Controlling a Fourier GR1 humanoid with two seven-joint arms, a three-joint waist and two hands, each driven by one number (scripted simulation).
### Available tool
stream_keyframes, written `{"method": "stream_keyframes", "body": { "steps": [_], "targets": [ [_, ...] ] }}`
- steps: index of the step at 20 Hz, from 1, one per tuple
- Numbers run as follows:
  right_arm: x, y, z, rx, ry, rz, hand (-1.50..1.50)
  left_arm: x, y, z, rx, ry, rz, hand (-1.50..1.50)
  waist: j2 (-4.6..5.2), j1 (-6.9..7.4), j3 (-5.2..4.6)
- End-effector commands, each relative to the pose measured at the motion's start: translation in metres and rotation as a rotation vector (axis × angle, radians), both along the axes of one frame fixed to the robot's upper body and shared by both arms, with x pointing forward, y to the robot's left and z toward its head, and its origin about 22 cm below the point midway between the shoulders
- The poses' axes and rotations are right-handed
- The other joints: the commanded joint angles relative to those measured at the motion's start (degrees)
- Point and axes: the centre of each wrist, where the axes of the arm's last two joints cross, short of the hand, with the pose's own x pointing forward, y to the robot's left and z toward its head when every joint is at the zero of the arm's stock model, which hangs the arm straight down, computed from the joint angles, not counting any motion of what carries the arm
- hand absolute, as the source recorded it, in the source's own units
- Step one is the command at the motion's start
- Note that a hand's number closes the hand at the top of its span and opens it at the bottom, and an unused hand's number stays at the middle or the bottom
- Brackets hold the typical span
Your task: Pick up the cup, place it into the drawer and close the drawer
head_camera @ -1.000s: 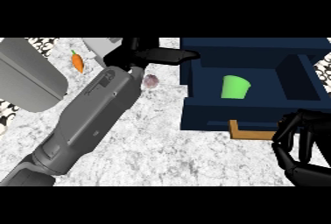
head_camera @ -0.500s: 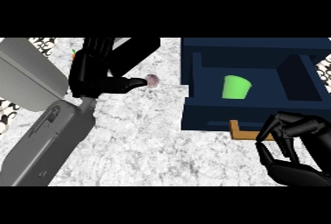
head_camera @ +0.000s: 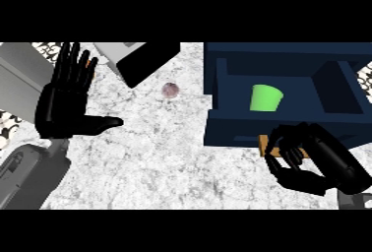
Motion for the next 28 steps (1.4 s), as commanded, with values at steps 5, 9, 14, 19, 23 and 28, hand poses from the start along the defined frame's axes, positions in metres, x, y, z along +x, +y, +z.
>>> {"method": "stream_keyframes", "body": {
  "steps": [5,9,14,19,23,28],
  "targets": [
    [0.020,0.013,-0.055,-0.183,-0.031,0.008,1.50,-0.023,0.066,-0.019,0.011,0.016,0.007,-1.50,0.16,-1.41,-0.01],
    [0.049,0.023,-0.079,-0.237,0.010,-0.027,-1.50,-0.046,0.076,-0.031,0.022,0.010,0.019,-1.50,0.15,-1.03,0.00],
    [0.076,0.000,-0.097,-0.312,0.052,-0.026,-1.50,-0.039,0.105,-0.032,-0.012,-0.001,0.038,-1.50,0.30,-1.24,0.00],
    [0.113,0.033,-0.107,-0.307,0.081,-0.036,-1.50,-0.065,0.090,-0.052,-0.019,0.017,0.011,-1.50,0.25,-0.62,0.02],
    [0.130,0.008,-0.121,-0.285,0.098,-0.027,-1.50,-0.049,0.095,-0.049,-0.013,0.008,0.008,-1.50,0.44,-0.79,0.03],
    [0.163,-0.003,-0.098,-0.226,0.127,-0.037,-1.50,-0.056,0.104,-0.044,-0.037,0.006,-0.020,-1.50,0.82,0.47,0.08]
  ]
}}
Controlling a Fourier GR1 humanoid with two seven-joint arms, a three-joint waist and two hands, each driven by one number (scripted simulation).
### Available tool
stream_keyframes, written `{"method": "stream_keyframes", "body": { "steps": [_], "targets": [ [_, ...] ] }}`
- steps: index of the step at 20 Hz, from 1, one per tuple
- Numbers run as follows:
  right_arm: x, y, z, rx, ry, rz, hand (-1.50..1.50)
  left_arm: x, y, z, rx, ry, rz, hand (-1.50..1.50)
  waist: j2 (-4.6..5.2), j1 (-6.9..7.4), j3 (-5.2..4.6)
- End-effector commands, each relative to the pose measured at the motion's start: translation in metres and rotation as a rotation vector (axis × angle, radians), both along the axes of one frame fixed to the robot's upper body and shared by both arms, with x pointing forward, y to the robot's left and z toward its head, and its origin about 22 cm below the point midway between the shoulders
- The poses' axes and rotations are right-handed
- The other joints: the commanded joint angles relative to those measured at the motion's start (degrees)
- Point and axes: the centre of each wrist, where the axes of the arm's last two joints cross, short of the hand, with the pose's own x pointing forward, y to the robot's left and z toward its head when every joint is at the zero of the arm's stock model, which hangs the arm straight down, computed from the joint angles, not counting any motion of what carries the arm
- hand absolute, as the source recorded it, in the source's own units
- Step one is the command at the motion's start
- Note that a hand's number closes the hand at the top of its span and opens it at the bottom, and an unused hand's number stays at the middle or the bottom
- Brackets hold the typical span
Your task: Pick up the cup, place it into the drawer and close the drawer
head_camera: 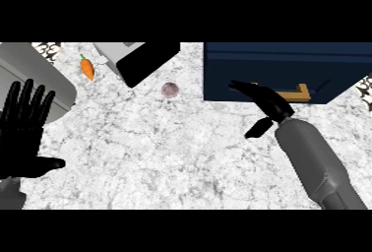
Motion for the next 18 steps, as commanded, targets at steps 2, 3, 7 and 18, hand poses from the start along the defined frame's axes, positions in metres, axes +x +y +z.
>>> {"method": "stream_keyframes", "body": {
  "steps": [2,3,7,18],
  "targets": [
    [0.020,-0.009,0.003,0.030,0.049,-0.036,-1.50,0.008,0.005,-0.008,-0.010,-0.006,-0.010,-1.50,0.88,0.47,0.14],
    [0.023,-0.019,0.007,0.000,0.049,-0.031,-1.50,0.009,-0.006,-0.006,-0.022,-0.008,-0.029,-1.50,1.03,0.98,0.17],
    [0.025,-0.047,0.014,-0.003,0.048,-0.068,-1.50,0.009,0.007,0.000,0.001,-0.017,-0.033,-1.50,1.42,1.83,0.20],
    [0.047,-0.049,0.051,0.011,0.044,-0.088,-1.50,0.006,-0.012,-0.014,0.008,-0.021,-0.060,-1.50,2.12,3.20,0.19]
  ]
}}
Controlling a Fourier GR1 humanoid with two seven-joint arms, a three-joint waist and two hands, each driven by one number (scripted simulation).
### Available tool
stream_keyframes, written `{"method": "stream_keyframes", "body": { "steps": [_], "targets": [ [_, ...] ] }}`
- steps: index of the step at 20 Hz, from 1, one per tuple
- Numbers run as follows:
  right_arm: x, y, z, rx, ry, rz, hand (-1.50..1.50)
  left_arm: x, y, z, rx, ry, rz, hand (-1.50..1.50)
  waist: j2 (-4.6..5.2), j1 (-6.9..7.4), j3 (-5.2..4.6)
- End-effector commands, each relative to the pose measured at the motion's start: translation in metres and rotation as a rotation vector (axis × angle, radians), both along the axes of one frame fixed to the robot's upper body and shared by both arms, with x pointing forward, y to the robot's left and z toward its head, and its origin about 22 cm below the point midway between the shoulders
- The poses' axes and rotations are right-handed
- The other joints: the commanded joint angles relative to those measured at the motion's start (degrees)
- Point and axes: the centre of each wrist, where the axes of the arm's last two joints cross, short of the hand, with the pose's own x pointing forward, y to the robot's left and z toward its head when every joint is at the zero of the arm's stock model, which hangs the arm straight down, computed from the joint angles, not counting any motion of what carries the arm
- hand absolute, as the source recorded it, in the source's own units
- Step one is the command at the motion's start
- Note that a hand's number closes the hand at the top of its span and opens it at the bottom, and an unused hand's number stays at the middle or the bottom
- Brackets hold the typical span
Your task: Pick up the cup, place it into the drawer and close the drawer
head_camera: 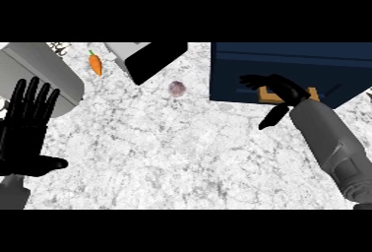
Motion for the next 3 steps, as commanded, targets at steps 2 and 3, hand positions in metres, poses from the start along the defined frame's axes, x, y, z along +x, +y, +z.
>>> {"method": "stream_keyframes", "body": {
  "steps": [2,3],
  "targets": [
    [0.019,-0.015,0.041,-0.084,-0.035,-0.160,-1.50,0.006,0.003,0.004,0.023,-0.008,-0.002,-1.50,1.94,1.19,0.12],
    [0.009,-0.010,0.019,-0.090,-0.034,-0.159,-1.50,0.004,0.004,0.006,0.011,-0.017,0.002,-1.50,1.74,1.14,0.15]
  ]
}}
